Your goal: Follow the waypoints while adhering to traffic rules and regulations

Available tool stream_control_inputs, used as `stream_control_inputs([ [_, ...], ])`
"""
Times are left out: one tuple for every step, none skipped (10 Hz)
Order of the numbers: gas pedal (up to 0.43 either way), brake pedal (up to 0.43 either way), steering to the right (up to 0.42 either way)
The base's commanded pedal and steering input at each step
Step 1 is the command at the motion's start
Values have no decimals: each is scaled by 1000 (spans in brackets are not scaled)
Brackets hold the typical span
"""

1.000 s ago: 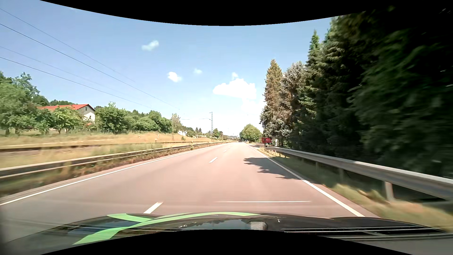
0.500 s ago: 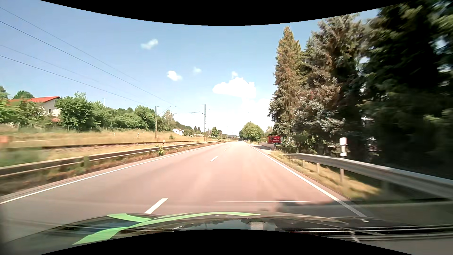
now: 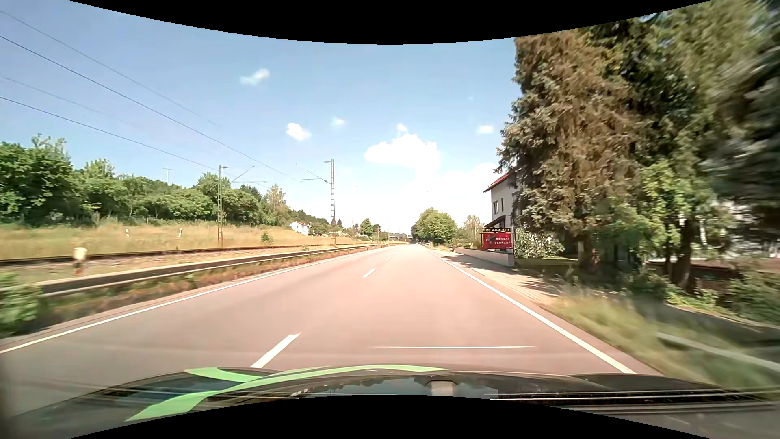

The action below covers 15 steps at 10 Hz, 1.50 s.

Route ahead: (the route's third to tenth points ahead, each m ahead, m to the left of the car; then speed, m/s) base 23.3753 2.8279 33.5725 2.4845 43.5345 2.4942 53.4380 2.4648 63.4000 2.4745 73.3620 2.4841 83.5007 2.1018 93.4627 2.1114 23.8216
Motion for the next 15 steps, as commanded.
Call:
stream_control_inputs([
  [220, 0, -1],
  [228, 0, -1],
  [228, 0, -1],
  [228, 0, -1],
  [220, 0, -1],
  [209, 0, -1],
  [197, 0, -1],
  [197, 0, -1],
  [197, 0, -1],
  [209, 0, -1],
  [220, 0, -1],
  [240, 0, -1],
  [248, 0, -1],
  [248, 0, 0],
  [268, 0, -1],
])
